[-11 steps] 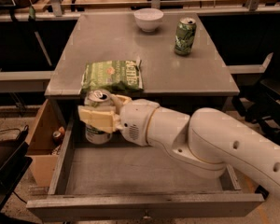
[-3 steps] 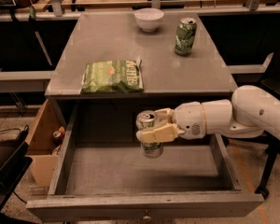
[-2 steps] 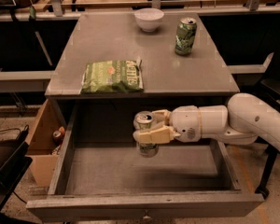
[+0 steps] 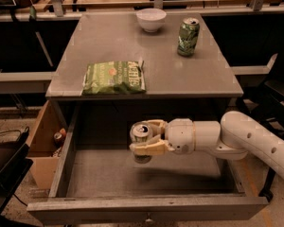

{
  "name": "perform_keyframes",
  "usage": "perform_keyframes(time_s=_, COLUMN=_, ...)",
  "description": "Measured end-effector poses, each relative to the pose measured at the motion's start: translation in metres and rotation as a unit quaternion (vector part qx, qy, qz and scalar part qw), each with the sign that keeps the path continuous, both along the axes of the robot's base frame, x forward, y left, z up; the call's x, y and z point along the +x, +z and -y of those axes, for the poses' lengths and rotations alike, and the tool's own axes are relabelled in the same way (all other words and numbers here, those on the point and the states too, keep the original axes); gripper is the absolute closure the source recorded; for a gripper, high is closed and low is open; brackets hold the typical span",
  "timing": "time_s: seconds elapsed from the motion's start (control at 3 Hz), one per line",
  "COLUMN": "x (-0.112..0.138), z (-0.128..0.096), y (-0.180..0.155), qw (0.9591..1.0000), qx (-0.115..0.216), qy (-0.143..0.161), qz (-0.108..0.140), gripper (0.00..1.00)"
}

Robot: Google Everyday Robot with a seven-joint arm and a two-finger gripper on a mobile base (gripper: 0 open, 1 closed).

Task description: Place 7up can into top drawer

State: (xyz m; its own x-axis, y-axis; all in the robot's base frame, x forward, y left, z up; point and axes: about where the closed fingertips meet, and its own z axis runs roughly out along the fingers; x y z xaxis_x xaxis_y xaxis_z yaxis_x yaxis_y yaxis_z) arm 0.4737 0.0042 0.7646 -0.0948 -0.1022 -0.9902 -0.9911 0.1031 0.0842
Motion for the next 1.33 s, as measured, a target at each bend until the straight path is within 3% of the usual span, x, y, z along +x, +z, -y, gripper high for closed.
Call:
perform_keyframes(time_s=0.33, x=-0.005, z=-0.002, y=-0.01, qw=0.9993, qx=-0.025, qy=0.019, qz=0.019, gripper=1.0)
perform_keyframes(time_s=0.67, x=-0.01, z=-0.004, y=-0.024, qw=0.9985, qx=-0.042, qy=0.03, qz=0.018, gripper=1.0)
perform_keyframes(time_s=1.33, x=-0.016, z=0.0, y=-0.069, qw=0.9988, qx=-0.038, qy=0.019, qz=-0.025, gripper=1.0)
